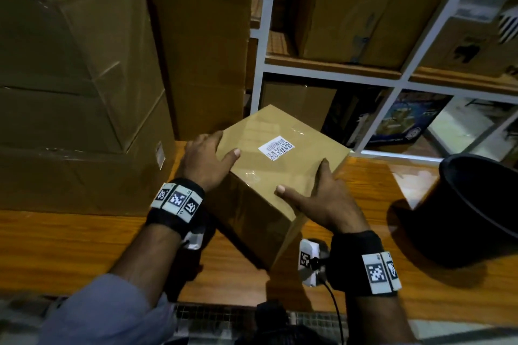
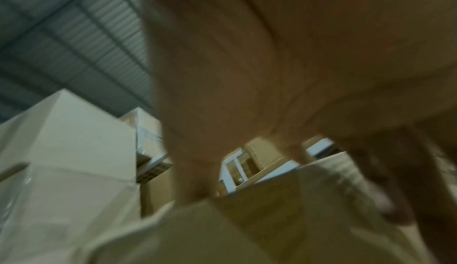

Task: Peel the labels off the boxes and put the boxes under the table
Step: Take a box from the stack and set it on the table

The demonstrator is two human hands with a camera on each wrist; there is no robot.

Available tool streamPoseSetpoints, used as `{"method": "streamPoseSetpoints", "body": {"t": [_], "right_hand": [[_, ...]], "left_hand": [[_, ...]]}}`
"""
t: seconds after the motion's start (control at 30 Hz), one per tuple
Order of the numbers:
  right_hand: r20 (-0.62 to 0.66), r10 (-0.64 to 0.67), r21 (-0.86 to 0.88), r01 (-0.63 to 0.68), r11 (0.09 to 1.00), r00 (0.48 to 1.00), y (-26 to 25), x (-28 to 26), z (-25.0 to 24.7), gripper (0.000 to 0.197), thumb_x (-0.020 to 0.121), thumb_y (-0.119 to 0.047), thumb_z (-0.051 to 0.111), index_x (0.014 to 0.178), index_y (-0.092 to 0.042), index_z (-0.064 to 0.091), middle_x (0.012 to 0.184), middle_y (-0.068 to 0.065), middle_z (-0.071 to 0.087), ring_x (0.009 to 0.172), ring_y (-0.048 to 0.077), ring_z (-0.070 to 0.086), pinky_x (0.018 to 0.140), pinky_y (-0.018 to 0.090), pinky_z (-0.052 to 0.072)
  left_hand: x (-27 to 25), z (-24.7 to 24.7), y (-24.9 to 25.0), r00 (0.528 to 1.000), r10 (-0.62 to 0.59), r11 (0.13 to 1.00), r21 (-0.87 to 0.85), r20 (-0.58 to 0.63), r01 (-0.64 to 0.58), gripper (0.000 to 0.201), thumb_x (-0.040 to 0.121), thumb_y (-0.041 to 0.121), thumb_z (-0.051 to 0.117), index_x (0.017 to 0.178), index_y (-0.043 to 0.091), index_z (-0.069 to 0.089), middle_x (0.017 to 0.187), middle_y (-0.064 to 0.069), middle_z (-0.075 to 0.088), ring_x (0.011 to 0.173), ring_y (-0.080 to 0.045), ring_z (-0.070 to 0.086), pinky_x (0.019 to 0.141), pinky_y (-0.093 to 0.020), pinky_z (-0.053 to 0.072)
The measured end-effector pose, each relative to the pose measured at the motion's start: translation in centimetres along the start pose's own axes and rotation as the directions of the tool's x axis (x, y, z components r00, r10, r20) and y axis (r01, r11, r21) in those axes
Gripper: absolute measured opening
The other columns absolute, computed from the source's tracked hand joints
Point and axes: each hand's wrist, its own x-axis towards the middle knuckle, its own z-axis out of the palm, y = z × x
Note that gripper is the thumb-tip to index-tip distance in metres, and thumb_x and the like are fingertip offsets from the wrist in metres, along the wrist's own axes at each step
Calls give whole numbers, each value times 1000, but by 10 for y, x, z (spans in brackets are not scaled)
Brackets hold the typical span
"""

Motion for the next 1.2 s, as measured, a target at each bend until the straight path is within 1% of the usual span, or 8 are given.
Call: {"method": "streamPoseSetpoints", "body": {"t": [0.2,0.4,0.6,0.7,0.8,0.87,1.03,1.2], "right_hand": [[-212,-80,103,103,989,974,3,6,-6,71,87,-55,76,144,-31,40,134,3,62,123,28,59,98,50,54],[-213,0,-208,-46,977,977,0,-7,-10,74,89,-79,51,141,-27,47,138,16,47,126,37,50,102,54,50],[-59,48,-176,-58,983,997,26,3,-39,82,89,-76,57,160,-47,27,175,5,8,157,47,0,123,66,11],[-214,160,-223,-207,953,964,33,-2,-39,79,86,-83,53,153,-43,41,171,15,17,155,49,6,121,68,15],[-336,238,-217,-321,922,911,30,-14,-28,83,85,-86,47,150,-34,45,157,24,32,146,46,26,114,61,32],[-267,216,-181,-269,946,939,28,-16,-24,84,89,-83,47,157,-36,33,161,24,24,147,45,26,114,60,35],[-128,171,-208,-195,958,977,40,-8,-31,96,85,-83,54,161,-32,26,163,28,14,149,48,26,117,58,37],[-5,36,-131,-36,991,999,40,-1,-58,77,89,-61,71,152,-23,47,154,20,42,147,41,27,113,48,37]], "left_hand": [[-15,8,11,993,-62,998,-19,-100,60,73,88,68,65,148,30,51,143,-11,53,132,-34,45,102,-48,43],[-32,5,33,996,-61,997,-47,-59,59,77,82,58,79,145,24,51,135,-7,63,122,-30,58,91,-43,50],[-39,-1,38,989,-100,991,-78,113,109,65,88,59,73,138,24,50,107,9,57,80,-17,64,62,-34,54],[-34,1,36,987,-74,990,-112,144,90,84,88,61,72,154,28,33,143,-6,55,123,-29,60,93,-45,54],[-20,3,33,984,23,997,-78,176,-9,105,87,56,75,165,32,8,173,-8,-9,156,-40,11,119,-60,27],[-7,4,32,979,108,994,-47,176,-101,92,92,46,71,165,33,15,171,-4,-21,157,-38,-3,123,-64,15],[18,8,38,955,210,972,64,208,-228,51,99,31,54,149,37,47,168,-3,27,154,-29,20,120,-56,18],[20,-8,57,983,125,906,388,135,-169,60,101,68,37,149,34,51,146,-10,46,131,-32,43,104,-49,40]]}}
